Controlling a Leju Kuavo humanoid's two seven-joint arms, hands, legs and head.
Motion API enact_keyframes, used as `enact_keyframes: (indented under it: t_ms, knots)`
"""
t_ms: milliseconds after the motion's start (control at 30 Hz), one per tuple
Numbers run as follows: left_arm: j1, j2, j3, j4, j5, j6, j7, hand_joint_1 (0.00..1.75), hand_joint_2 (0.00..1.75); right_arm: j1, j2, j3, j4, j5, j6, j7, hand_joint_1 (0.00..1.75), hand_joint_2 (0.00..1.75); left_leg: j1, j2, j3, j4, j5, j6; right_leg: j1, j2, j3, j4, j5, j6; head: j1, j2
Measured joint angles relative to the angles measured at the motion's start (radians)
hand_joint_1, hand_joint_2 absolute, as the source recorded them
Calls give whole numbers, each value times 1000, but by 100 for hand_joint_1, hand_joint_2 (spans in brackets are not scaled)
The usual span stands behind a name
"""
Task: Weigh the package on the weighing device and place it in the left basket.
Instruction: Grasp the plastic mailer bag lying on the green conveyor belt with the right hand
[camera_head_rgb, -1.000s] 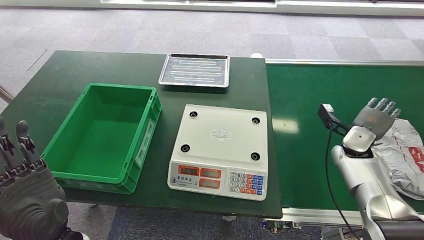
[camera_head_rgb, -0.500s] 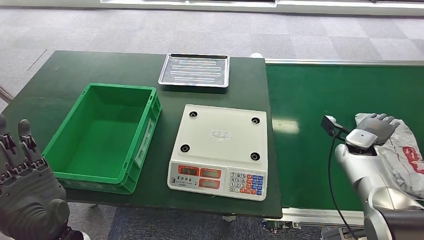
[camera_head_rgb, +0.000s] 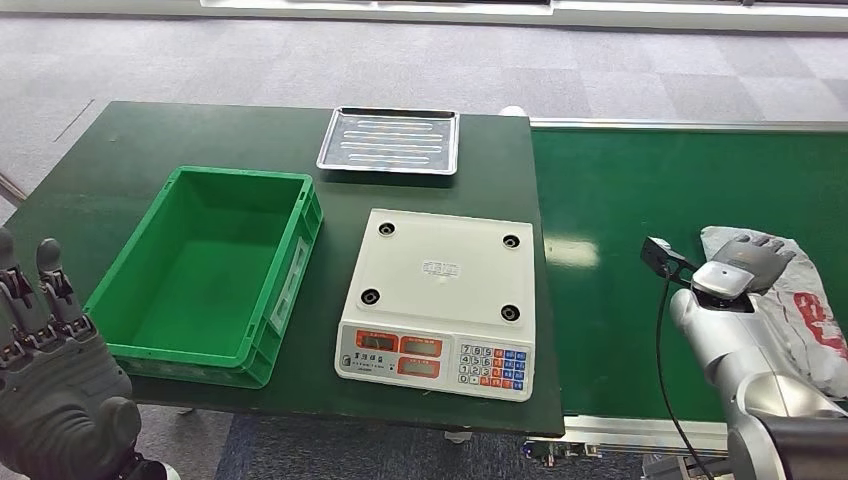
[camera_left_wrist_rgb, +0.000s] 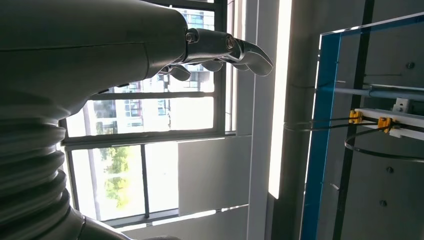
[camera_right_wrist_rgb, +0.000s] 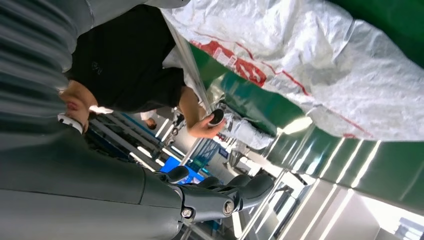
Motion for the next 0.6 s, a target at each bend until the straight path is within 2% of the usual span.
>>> enact_keyframes:
  t_ms: [133,267,367,600]
  knots:
    - [-4,-1,0,2,0,0,0,0,175,-6,1,-12,6,-13,17,-20,0,175,0,0,0,0,0,0,0,0,0,0,0,0,0,0]
    - [-20,-2,2,11,0,-14,0,0,175,-37,11,-110,43,-134,109,-225,0,175,0,0,0,0,0,0,0,0,0,0,0,0,0,0]
    - [-21,-3,5,12,-3,-19,0,0,175,-32,27,-150,50,-166,126,-319,0,175,0,0,0,0,0,0,0,0,0,0,0,0,0,0]
    - [-20,-13,17,11,-12,-19,0,0,175,-12,78,-178,51,-160,125,-327,0,175,0,0,0,0,0,0,0,0,0,0,0,0,0,0]
